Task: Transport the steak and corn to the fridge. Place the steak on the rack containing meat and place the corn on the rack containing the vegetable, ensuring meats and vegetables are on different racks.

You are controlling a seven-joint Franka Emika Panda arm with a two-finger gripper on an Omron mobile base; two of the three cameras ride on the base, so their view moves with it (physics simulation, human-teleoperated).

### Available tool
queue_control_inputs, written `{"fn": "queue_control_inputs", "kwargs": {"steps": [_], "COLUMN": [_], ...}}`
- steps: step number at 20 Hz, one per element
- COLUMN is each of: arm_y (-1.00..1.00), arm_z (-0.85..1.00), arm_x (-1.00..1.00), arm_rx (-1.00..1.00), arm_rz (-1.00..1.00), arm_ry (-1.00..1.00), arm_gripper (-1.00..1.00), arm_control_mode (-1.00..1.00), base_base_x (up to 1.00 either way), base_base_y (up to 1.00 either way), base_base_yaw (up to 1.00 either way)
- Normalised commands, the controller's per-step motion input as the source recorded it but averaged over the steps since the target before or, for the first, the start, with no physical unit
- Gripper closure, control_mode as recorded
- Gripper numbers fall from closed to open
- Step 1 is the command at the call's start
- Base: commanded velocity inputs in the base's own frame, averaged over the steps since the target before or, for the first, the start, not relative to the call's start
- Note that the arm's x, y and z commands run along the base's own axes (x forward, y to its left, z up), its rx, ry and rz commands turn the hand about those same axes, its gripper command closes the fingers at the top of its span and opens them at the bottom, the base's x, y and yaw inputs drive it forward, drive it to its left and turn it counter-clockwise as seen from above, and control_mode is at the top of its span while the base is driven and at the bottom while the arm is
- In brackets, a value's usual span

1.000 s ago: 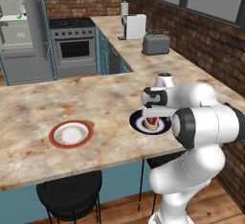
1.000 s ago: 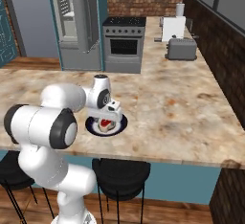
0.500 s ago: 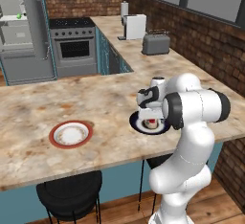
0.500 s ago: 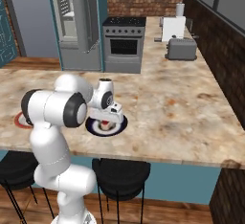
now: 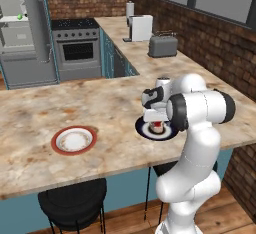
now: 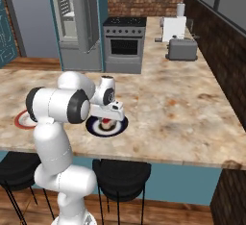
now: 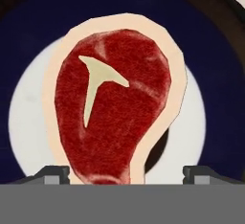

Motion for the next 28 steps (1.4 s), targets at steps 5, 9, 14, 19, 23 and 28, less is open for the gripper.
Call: {"fn": "queue_control_inputs", "kwargs": {"steps": [5,9,14,19,23,28], "arm_y": [0.18,0.07,0.00,0.00,0.00,0.00], "arm_z": [0.00,-0.03,0.00,-0.07,-0.23,-0.23], "arm_x": [-0.06,-0.15,-0.05,0.04,0.20,0.33], "arm_rx": [0.00,0.00,0.00,0.00,0.00,0.00], "arm_rz": [0.00,0.00,0.00,0.00,0.00,0.00], "arm_ry": [0.00,0.00,0.00,0.00,0.06,0.05], "arm_gripper": [-1.00,-1.00,-1.00,-1.00,-1.00,-1.00], "arm_control_mode": [-1.00,-1.00,-1.00,-1.00,-1.00,-1.00], "base_base_x": [0.00,0.00,0.00,0.00,0.00,0.00], "base_base_y": [0.00,0.00,0.00,0.00,0.00,0.00], "base_base_yaw": [0.00,0.00,0.00,0.00,0.00,0.00]}}
